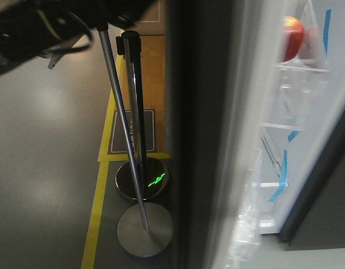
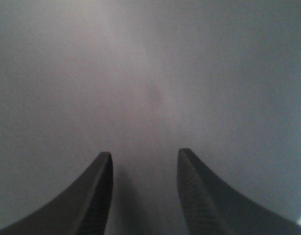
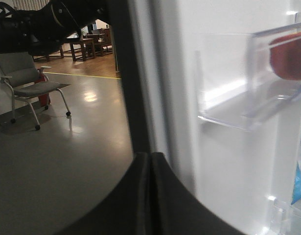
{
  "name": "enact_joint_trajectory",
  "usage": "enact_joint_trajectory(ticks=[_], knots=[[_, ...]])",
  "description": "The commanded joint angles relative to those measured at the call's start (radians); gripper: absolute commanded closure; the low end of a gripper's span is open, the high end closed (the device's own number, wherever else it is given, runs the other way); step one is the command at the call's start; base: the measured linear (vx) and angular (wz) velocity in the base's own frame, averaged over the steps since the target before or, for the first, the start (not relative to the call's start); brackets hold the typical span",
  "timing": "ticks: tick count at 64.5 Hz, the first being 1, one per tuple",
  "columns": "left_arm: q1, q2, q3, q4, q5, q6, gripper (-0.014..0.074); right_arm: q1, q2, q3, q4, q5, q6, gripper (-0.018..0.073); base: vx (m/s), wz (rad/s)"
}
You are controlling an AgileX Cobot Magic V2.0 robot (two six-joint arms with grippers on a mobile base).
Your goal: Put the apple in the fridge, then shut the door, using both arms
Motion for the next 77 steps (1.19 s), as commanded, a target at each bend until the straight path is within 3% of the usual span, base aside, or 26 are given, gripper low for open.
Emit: enact_joint_trajectory(ticks=[1, 9, 22, 36, 52, 60, 65, 77], knots=[[-0.092, -0.046, -0.036, -0.015, 0.048, -0.002, 0.0293, -0.004, 0.011, -0.02, 0.049, -0.058, -0.003, 0.0561, 0.0, 0.0], [-0.142, -0.046, -0.036, 0.002, 0.12, -0.001, 0.03, -0.004, 0.011, -0.02, 0.054, -0.078, -0.003, 0.0561, 0.0, 0.0], [-0.101, -0.058, -0.036, 0.071, 0.094, 0.043, 0.0402, -0.004, 0.015, -0.022, 0.053, -0.215, -0.006, 0.0561, 0.0, 0.0], [0.018, -0.105, -0.036, 0.254, 0.114, 0.042, 0.0603, -0.004, 0.138, -0.071, 0.05, -0.435, -0.065, 0.0561, 0.0, 0.0], [0.186, -0.179, -0.036, 0.406, 0.195, 0.04, 0.0603, -0.005, 0.49, -0.314, 0.04, -0.581, -0.121, 0.0561, 0.0, 0.0], [0.273, -0.221, -0.036, 0.519, 0.252, 0.037, 0.0603, -0.005, 0.677, -0.441, 0.039, -0.687, -0.141, 0.0561, 0.0, 0.0], [0.32, -0.242, -0.036, 0.614, 0.283, -0.004, 0.0603, -0.005, 0.79, -0.502, 0.039, -0.722, -0.141, 0.0561, 0.0, 0.0], [0.415, -0.247, -0.034, 0.613, 0.288, -0.004, 0.0603, -0.005, 0.992, -0.58, 0.039, -0.855, -0.142, 0.0561, 0.0, 0.0]])
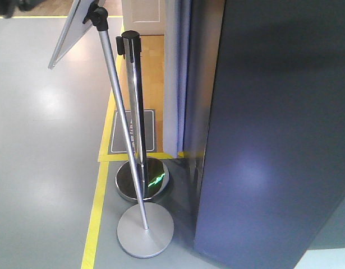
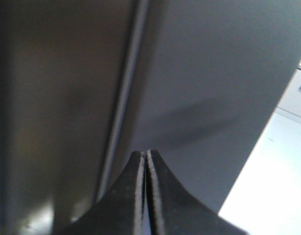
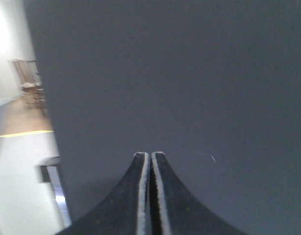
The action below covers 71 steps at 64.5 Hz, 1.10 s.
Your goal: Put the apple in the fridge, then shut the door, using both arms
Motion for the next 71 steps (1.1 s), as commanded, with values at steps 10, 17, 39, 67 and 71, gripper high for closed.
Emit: enact_joint_trajectory(ticks=[10, 17, 39, 67, 71], knots=[[0.097, -0.037, -0.033, 0.002, 0.051, -0.015, 0.0603, -0.005, 0.158, -0.105, 0.002, -0.136, -0.013, 0.0561, 0.0, 0.0], [0.139, -0.037, -0.033, 0.002, 0.067, -0.015, 0.0603, -0.005, 0.204, -0.133, 0.002, -0.178, -0.017, 0.0561, 0.0, 0.0], [0.22, -0.036, -0.033, 0.002, 0.075, -0.015, 0.0603, -0.005, 0.371, -0.27, 0.002, -0.226, -0.042, 0.0561, 0.0, 0.0], [0.221, -0.027, -0.033, 0.002, 0.096, -0.015, 0.0603, -0.005, 0.519, -0.446, 0.018, -0.191, -0.057, 0.0561, 0.0, 0.0], [0.221, -0.024, -0.033, 0.002, 0.096, -0.015, 0.0603, -0.005, 0.54, -0.473, 0.018, -0.169, -0.057, 0.0561, 0.0, 0.0]])
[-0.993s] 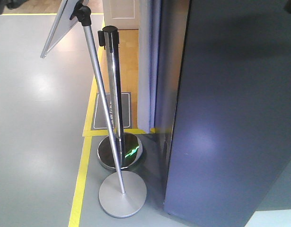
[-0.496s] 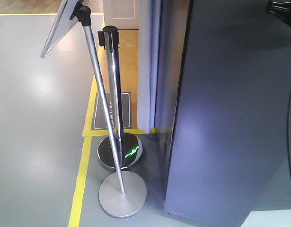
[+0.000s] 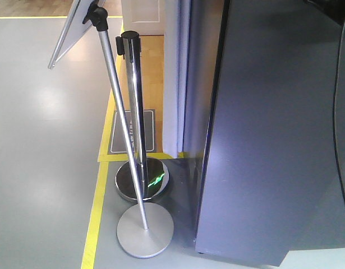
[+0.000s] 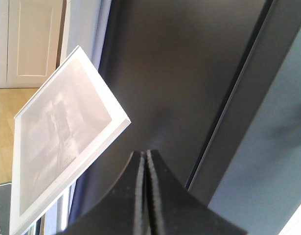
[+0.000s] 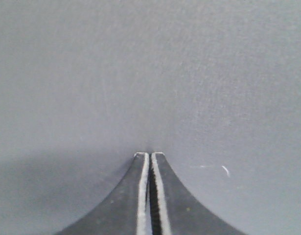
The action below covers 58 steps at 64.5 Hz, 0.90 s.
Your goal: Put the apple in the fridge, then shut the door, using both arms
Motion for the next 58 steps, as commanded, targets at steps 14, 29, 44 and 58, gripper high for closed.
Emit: enact_joint_trajectory(ticks=[14, 29, 44, 58], knots=[[0.0, -0.026, -0.033, 0.002, 0.038, -0.011, 0.0603, -0.011, 0.088, -0.18, -0.031, 0.106, -0.014, 0.0561, 0.0, 0.0], [0.0, -0.026, -0.033, 0.002, 0.037, -0.011, 0.0603, -0.03, 0.111, -0.209, -0.031, 0.172, -0.015, 0.0561, 0.0, 0.0], [0.0, -0.026, -0.033, 0.002, 0.029, -0.011, 0.0603, -0.032, 0.022, -0.209, -0.034, 0.312, -0.066, 0.0561, 0.0, 0.0], [0.0, -0.032, -0.033, 0.002, 0.019, -0.011, 0.0603, -0.032, -0.105, -0.209, -0.049, 0.616, -0.098, 0.0561, 0.0, 0.0]])
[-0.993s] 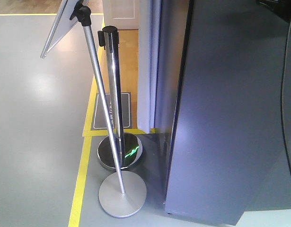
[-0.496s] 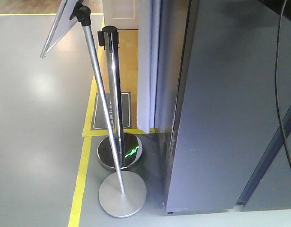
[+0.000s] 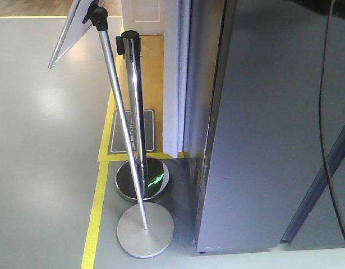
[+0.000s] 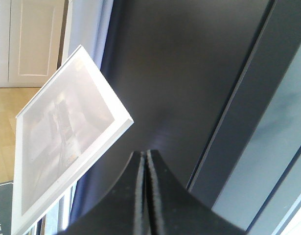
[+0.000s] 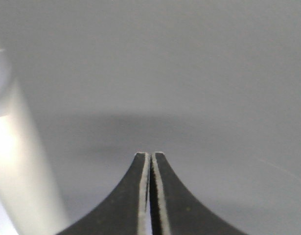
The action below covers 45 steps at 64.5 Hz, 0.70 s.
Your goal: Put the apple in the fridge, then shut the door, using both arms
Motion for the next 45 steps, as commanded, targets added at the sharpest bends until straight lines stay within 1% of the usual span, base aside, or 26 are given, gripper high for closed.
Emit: enact_joint_trajectory(ticks=[1, 6, 11, 16, 21, 29, 34, 40, 45], knots=[[0.0, -0.037, -0.033, 0.002, 0.01, -0.01, 0.0603, -0.001, -0.118, -0.031, 0.001, 0.131, -0.019, 0.0561, 0.0, 0.0], [0.0, -0.045, -0.033, 0.001, -0.025, -0.01, 0.0603, -0.001, -0.164, -0.031, 0.001, 0.239, -0.018, 0.0561, 0.0, 0.0], [0.0, -0.062, -0.033, 0.001, -0.061, -0.01, 0.0603, -0.001, -0.213, -0.03, 0.001, 0.315, -0.014, 0.0561, 0.0, 0.0], [0.0, -0.081, -0.033, 0.001, -0.084, -0.01, 0.0603, -0.001, -0.254, -0.022, -0.002, 0.36, -0.014, 0.0561, 0.0, 0.0], [0.0, -0.108, -0.033, 0.001, -0.106, -0.01, 0.0603, -0.001, -0.31, 0.014, -0.002, 0.368, -0.014, 0.0561, 0.0, 0.0], [0.0, -0.165, -0.029, 0.001, -0.181, -0.01, 0.0603, -0.001, -0.418, 0.15, -0.002, 0.364, -0.022, 0.0561, 0.0, 0.0], [-0.001, -0.213, 0.017, 0.001, -0.187, -0.01, 0.0603, -0.001, -0.502, 0.259, -0.001, 0.357, -0.045, 0.0561, 0.0, 0.0], [-0.001, -0.287, 0.125, 0.001, -0.168, -0.01, 0.0603, -0.001, -0.6, 0.411, -0.001, 0.341, -0.054, 0.0561, 0.0, 0.0], [-0.001, -0.354, 0.266, 0.001, -0.159, -0.01, 0.0603, -0.001, -0.696, 0.547, -0.001, 0.337, -0.074, 0.0561, 0.0, 0.0]])
